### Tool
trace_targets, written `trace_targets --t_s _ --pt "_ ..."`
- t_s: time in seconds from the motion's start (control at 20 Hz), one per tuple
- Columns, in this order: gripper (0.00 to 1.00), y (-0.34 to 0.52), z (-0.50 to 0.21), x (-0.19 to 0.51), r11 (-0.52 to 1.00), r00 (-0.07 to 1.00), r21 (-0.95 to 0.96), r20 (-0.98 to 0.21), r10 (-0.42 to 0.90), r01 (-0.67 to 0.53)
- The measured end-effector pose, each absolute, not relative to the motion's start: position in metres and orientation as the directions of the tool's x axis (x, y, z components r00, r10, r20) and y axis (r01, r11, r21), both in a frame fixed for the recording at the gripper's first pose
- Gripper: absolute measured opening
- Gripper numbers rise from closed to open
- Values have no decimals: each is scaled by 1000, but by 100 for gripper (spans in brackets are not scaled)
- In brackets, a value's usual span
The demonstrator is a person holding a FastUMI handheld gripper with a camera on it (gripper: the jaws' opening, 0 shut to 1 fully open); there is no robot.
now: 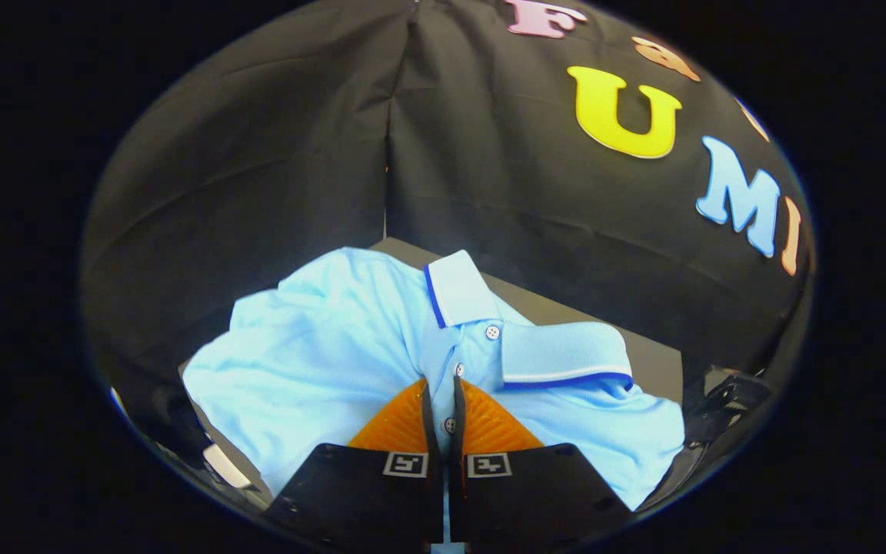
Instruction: Put the clothes into the washing machine and then close the washing machine lid.
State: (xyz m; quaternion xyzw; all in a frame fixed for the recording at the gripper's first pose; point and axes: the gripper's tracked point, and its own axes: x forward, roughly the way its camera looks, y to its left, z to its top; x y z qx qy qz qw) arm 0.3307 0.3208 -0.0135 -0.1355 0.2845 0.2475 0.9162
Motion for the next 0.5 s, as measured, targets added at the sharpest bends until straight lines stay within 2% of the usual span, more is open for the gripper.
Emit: trace_targets --t_s 0.5 --pt "5 321 -14 332 837 690 -29 -582 430 -546"
